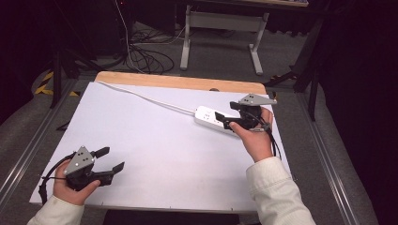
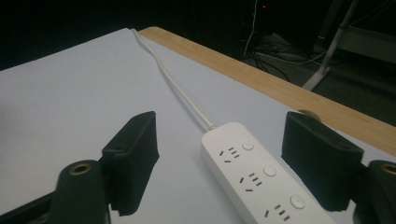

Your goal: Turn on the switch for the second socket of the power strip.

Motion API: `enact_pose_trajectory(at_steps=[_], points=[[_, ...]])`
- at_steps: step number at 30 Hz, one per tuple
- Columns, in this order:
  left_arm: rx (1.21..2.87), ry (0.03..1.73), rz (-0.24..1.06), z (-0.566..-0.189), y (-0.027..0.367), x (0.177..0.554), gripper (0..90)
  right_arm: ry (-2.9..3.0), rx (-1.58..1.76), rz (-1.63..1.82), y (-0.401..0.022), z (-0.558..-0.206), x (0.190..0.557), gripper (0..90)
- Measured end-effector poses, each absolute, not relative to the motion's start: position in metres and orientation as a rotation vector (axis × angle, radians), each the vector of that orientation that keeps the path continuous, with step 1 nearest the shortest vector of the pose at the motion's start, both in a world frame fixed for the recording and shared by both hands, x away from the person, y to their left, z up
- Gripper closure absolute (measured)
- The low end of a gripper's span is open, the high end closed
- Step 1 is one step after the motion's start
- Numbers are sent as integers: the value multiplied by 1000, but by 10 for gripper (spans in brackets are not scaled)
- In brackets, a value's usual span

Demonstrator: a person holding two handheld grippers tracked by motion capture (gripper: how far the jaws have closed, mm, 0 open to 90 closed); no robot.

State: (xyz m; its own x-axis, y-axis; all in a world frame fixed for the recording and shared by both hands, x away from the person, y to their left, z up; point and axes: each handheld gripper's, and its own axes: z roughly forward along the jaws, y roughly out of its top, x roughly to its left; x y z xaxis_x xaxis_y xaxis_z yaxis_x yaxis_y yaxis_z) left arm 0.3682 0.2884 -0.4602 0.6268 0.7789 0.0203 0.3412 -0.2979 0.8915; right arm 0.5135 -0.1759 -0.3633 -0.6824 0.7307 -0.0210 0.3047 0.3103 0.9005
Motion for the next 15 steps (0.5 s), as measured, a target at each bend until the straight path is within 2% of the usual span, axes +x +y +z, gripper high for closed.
enact_pose_trajectory(at_steps=[10,15], points=[[1887,895,559,-458,290,367,235,2187,889,1386,-193,-368,484,153],[1897,882,560,-457,291,366,230,2215,848,1390,-202,-374,469,146]])
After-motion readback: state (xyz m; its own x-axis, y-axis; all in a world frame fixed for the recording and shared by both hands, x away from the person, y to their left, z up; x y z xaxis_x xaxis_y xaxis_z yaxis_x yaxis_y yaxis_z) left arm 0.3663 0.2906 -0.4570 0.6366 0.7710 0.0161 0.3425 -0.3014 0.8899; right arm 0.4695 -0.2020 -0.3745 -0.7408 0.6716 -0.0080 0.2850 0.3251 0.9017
